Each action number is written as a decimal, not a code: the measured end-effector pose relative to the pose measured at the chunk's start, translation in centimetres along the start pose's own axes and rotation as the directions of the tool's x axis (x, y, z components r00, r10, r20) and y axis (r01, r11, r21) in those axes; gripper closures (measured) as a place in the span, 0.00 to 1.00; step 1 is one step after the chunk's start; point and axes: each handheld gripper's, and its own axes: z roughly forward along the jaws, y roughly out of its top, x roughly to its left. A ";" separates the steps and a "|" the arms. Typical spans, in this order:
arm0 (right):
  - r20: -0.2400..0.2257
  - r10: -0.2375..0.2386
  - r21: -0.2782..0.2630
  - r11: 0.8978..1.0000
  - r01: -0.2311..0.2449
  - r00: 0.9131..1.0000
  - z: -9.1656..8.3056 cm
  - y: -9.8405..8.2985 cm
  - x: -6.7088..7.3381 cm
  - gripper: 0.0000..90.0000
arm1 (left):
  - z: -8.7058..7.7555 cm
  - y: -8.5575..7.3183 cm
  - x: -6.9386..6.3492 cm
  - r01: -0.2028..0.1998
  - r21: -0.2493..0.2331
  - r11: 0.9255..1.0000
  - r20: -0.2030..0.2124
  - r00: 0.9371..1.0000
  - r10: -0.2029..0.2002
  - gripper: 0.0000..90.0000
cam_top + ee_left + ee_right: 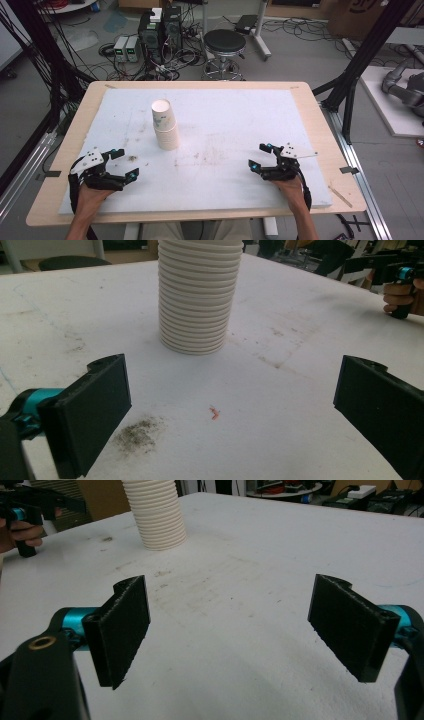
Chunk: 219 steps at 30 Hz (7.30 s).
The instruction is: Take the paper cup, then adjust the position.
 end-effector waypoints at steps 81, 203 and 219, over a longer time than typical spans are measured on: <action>-0.019 -0.006 0.011 1.000 0.006 1.000 0.1 0.1 -0.1 0.19 | 12.6 23.0 2.6 -0.342 0.531 0.775 0.299 0.932 0.206 0.02; -0.014 0.000 0.020 1.000 0.000 1.000 0.2 0.1 -0.1 0.19 | 8.7 10.2 -5.9 -0.145 -0.091 0.985 0.468 0.867 0.171 0.40; -0.101 -0.009 -0.040 0.999 0.005 0.995 -0.1 1.5 -0.1 0.19 | 8.7 10.0 -5.5 -0.125 -0.100 0.987 0.499 0.852 0.158 0.40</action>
